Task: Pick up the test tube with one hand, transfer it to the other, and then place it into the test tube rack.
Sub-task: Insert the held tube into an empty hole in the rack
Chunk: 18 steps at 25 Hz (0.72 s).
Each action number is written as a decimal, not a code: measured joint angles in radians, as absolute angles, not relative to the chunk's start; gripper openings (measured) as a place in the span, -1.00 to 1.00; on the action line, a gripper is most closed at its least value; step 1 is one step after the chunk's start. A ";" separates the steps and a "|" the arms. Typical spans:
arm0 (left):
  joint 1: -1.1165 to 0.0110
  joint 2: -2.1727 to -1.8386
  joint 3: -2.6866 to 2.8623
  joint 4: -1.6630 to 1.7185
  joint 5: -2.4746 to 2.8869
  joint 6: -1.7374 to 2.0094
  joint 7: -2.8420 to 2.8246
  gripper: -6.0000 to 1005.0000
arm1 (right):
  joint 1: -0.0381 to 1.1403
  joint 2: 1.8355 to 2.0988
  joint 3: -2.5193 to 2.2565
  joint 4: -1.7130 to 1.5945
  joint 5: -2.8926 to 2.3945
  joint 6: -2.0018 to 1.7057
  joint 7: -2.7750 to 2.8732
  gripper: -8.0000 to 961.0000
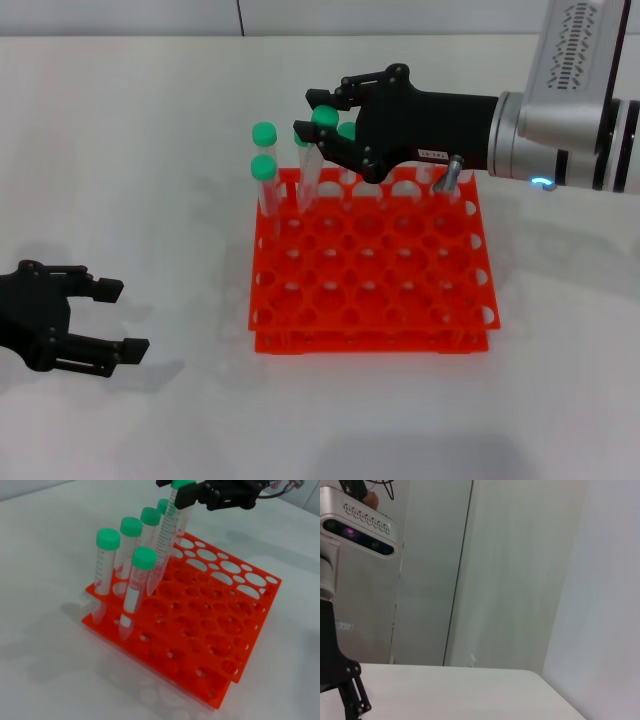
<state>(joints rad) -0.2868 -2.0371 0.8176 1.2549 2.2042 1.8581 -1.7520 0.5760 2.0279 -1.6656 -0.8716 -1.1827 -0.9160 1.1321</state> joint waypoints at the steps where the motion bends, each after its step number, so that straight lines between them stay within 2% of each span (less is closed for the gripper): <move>1: -0.287 -2.037 0.818 1.255 2.204 1.858 -1.752 0.74 | 0.578 2.028 -1.666 -0.868 -1.180 -0.916 1.132 -0.40; 18: -0.288 -2.037 0.818 1.255 2.204 1.858 -1.750 0.74 | 0.586 2.028 -1.668 -0.857 -1.173 -0.915 1.123 -0.41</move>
<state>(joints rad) -0.2884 -2.0370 0.8176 1.2549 2.2043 1.8575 -1.7501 0.5862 2.0279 -1.6676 -0.8571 -1.1729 -0.9154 1.1228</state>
